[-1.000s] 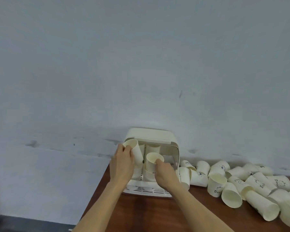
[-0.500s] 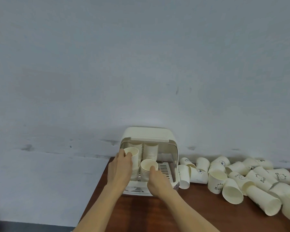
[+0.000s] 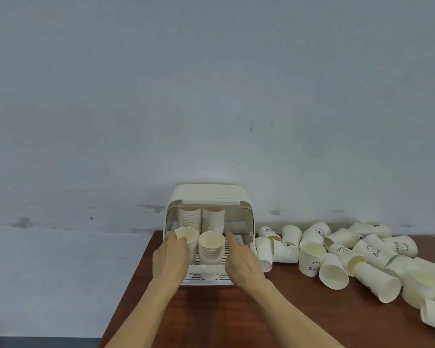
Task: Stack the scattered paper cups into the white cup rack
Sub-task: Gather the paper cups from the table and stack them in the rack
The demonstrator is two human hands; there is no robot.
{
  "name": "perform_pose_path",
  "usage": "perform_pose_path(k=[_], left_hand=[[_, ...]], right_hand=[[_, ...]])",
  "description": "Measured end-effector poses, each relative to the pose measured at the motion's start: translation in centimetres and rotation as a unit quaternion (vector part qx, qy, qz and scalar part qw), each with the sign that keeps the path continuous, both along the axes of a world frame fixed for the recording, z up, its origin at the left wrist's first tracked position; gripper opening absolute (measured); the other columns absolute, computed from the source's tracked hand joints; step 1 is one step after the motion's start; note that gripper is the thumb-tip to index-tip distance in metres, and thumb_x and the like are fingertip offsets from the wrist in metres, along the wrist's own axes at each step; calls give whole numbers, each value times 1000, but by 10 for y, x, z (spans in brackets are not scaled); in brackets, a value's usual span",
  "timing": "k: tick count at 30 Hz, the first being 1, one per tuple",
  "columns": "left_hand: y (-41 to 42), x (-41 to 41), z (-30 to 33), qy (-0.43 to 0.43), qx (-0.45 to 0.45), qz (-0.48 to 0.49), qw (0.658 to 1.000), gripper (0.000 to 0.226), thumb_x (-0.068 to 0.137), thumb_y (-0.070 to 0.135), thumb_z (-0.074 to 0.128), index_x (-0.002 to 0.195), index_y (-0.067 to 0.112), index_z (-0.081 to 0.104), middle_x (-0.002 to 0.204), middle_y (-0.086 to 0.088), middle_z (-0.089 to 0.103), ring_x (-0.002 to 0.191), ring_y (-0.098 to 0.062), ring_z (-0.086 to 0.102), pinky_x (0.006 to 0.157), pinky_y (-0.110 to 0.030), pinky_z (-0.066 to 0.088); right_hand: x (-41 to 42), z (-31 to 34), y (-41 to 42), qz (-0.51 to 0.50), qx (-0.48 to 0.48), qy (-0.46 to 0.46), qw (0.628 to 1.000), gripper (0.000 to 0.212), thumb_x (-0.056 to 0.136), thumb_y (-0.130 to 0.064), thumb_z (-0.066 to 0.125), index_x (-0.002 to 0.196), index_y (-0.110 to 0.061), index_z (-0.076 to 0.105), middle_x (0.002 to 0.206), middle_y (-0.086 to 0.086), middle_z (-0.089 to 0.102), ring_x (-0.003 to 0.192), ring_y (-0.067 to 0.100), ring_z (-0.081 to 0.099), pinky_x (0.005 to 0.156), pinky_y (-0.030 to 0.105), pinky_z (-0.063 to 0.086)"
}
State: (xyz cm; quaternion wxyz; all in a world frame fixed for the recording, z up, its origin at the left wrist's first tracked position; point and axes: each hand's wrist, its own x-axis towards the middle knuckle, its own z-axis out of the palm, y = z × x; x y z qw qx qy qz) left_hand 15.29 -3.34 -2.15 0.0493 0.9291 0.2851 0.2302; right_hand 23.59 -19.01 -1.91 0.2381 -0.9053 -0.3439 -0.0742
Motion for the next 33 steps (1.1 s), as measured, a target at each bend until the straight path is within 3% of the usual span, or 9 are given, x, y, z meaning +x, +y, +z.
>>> perform_pose_path(k=[3, 8, 12, 16, 20, 24, 27, 29, 33], left_hand=[[-16, 5, 2, -27, -1, -9, 1000, 30, 97, 26, 41, 119, 19, 60, 125, -7, 51, 106, -25, 57, 73, -34, 50], [-53, 24, 7, -58, -11, -59, 997, 30, 97, 25, 42, 121, 19, 58, 121, -4, 52, 99, -22, 57, 73, -34, 51], [-88, 39, 10, -59, 0, -107, 992, 29, 98, 26, 40, 120, 21, 57, 119, -1, 52, 100, -22, 57, 73, -35, 50], [-119, 54, 6, -49, -2, -154, 987, 28, 97, 26, 40, 118, 20, 57, 113, -1, 50, 96, -22, 57, 70, -35, 48], [-144, 68, -4, -21, 1, -182, 983, 33, 98, 28, 38, 126, 22, 53, 119, 2, 48, 98, -20, 57, 76, -35, 49], [-164, 77, -8, -7, -2, -201, 979, 33, 98, 28, 39, 128, 22, 52, 122, 0, 48, 98, -19, 58, 77, -34, 50], [-176, 84, -13, -5, 9, -209, 978, 31, 98, 27, 39, 125, 21, 54, 121, 1, 49, 96, -17, 57, 75, -31, 49], [-183, 90, -16, 0, 11, -219, 976, 30, 98, 26, 38, 122, 21, 55, 119, 1, 49, 95, -16, 57, 75, -32, 50], [-197, 102, -20, 13, 7, -235, 972, 31, 98, 25, 37, 122, 21, 54, 116, 1, 49, 95, -18, 57, 75, -36, 51]], right_hand=[[9, 5, -14, -34, 18, -22, 999, 57, 82, 2, 39, 136, -15, 32, 107, 11, 62, 90, 33, 59, 62, 36, 36], [30, 5, -46, -89, 45, -11, 995, 47, 85, -1, 39, 131, -12, 38, 102, 13, 65, 92, 33, 60, 67, 38, 44], [45, -2, -77, -113, 34, -4, 993, 50, 83, -1, 39, 132, -11, 37, 108, 13, 65, 97, 33, 60, 67, 35, 39], [52, -11, -110, -136, 35, -4, 990, 44, 86, -4, 40, 129, -10, 37, 103, 13, 65, 90, 32, 60, 63, 35, 37], [60, -21, -141, -183, 30, 20, 982, 43, 85, -3, 39, 127, -11, 38, 91, 11, 65, 82, 32, 60, 62, 39, 45], [66, -28, -166, -213, 6, 30, 977, 46, 87, -3, 41, 132, -9, 37, 76, 3, 54, 70, 23, 50, 57, 31, 34], [66, -33, -180, -241, 27, 56, 969, 46, 87, -4, 41, 133, -12, 37, 95, 7, 56, 85, 26, 55, 63, 32, 38], [69, -37, -187, -256, 36, 71, 963, 36, 86, -5, 40, 121, -14, 42, 107, 9, 56, 94, 31, 56, 68, 36, 42], [77, -47, -196, -278, 36, 94, 955, 25, 87, -9, 40, 110, -15, 47, 112, 7, 56, 97, 33, 58, 69, 35, 38]])
